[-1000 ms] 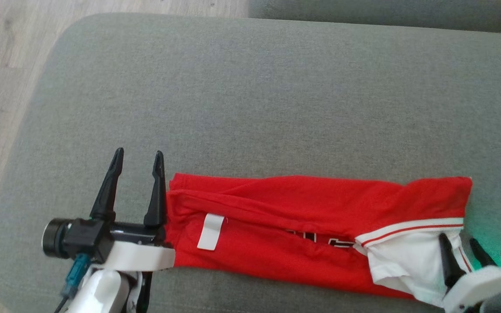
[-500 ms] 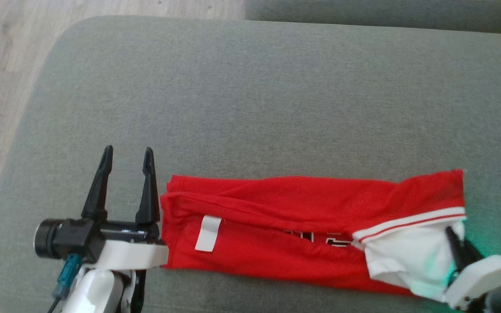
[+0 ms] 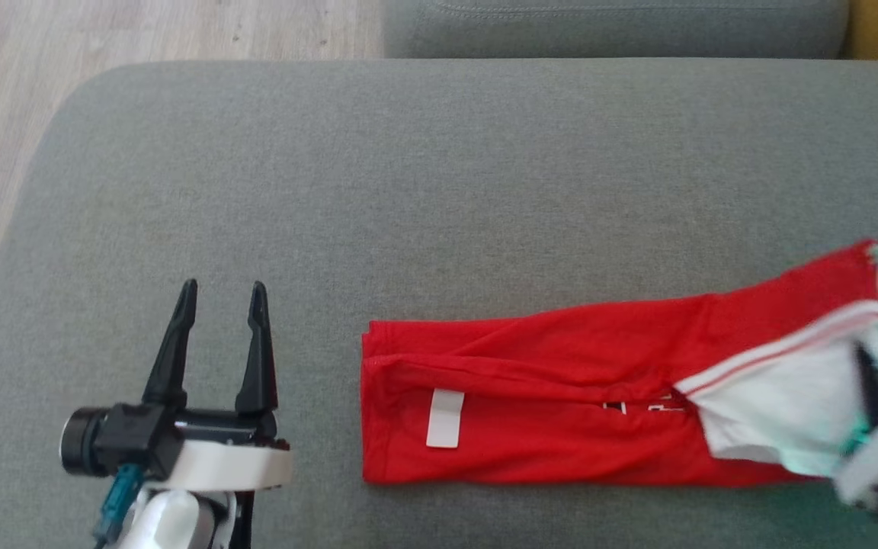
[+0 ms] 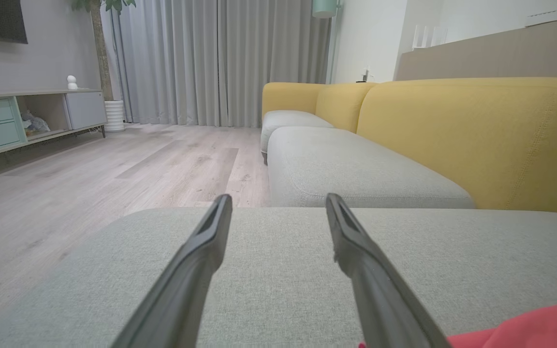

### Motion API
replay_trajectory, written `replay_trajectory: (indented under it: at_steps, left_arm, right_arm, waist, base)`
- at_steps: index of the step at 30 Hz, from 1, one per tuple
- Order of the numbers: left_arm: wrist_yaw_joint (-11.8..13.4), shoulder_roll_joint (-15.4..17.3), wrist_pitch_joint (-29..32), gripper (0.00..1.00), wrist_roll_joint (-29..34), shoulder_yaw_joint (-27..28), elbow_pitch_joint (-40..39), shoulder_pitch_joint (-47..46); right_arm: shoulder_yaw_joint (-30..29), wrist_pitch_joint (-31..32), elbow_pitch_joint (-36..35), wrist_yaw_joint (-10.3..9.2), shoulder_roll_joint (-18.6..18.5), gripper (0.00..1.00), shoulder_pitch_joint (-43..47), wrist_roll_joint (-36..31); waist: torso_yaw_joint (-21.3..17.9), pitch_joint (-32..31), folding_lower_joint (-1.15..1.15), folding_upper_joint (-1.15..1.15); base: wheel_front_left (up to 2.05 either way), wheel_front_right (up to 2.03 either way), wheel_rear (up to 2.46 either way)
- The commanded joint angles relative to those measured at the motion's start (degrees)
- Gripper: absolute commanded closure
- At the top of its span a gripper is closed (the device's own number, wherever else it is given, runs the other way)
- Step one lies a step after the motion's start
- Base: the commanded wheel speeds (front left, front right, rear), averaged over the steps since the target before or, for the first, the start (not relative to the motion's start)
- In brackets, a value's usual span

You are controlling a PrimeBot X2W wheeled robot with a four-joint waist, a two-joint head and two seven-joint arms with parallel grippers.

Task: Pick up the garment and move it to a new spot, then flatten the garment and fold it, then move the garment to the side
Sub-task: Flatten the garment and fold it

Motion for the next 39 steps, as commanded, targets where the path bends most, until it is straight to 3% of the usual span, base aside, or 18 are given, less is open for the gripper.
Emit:
replay_trajectory:
  at_steps: [1, 6, 10, 16, 25, 26, 27, 28, 35, 39]
  left_arm:
    - [0.03, 0.81, -0.53, 0.0, 0.31, 2.57, -1.5, -1.25]
    - [-0.21, 0.71, -0.53, 0.0, 0.15, 2.06, -1.24, -1.42]
    - [-0.54, 0.38, -0.42, 0.0, -0.2, 1.52, -0.65, -1.7]
    - [-1.1, -0.04, -0.37, 0.0, -0.36, 0.65, 0.28, -2.52]
    - [-1.52, -0.97, -0.42, 0.0, -0.39, -0.21, 1.55, -3.52]
    - [-1.54, -1.05, -0.43, 0.0, -0.39, -0.22, 1.68, -3.57]
    - [-1.57, -1.1, -0.44, 0.0, -0.4, -0.2, 1.79, -3.62]
    - [-1.6, -1.14, -0.45, 0.0, -0.41, -0.14, 1.89, -3.67]
    - [-1.33, -1.24, -0.49, 0.0, -0.35, 0.62, 1.88, -3.7]
    - [-1.15, -1.07, -0.51, 0.0, -0.23, 1.25, 1.69, -3.52]
  right_arm:
    - [2.91, 1.56, -4.07, -0.04, -0.27, 1.0, -1.71, -0.04]
    - [14.46, 7.81, -9.97, -0.04, 2.09, 1.0, -4.0, 2.14]
    - [23.57, 7.86, -6.05, -0.04, 2.8, 1.0, -6.02, 7.28]
    - [35.02, -1.58, 6.29, -0.04, 2.87, 1.0, -10.69, 20.23]
    - [49.03, -14.45, 19.39, -0.04, 2.89, 1.0, -19.47, 30.3]
    - [50.2, -15.52, 20.12, -0.04, 2.89, 0.86, -20.02, 32.09]
    - [51.26, -16.77, 20.57, -0.04, 2.89, 0.26, -20.61, 33.81]
    - [52.25, -18.23, 20.95, -0.04, 2.89, 0.0, -21.46, 34.42]
    - [56.14, -27.14, 19.64, -0.04, 2.89, 0.0, -26.07, 35.02]
    - [52.2, -33.72, 18.02, -0.04, 2.81, 0.0, -28.0, 27.73]
  waist:
    - [-0.18, -0.26, 0.0, 0.0]
    - [0.0, -0.69, 0.0, 0.0]
    - [1.1, -0.62, 0.0, 0.0]
    - [3.92, 0.22, 0.0, 0.0]
    - [6.78, 1.88, 0.0, 0.0]
    - [6.91, 1.99, 0.0, 0.0]
    - [6.98, 2.1, 0.0, 0.0]
    - [7.0, 2.21, 0.0, 0.0]
    - [5.98, 2.82, 0.0, 0.0]
    - [4.65, 2.88, 0.0, 0.0]
  base:
    - [0.0, 0.0, 0.0]
    - [0.0, 0.0, 0.0]
    - [0.0, 0.0, 0.0]
    - [0.0, 0.0, 0.0]
    - [0.0, 0.0, 0.0]
    - [0.0, 0.0, 0.0]
    - [0.0, 0.0, 0.0]
    - [0.0, 0.0, 0.0]
    - [0.0, 0.0, 0.0]
    - [0.0, 0.0, 0.0]
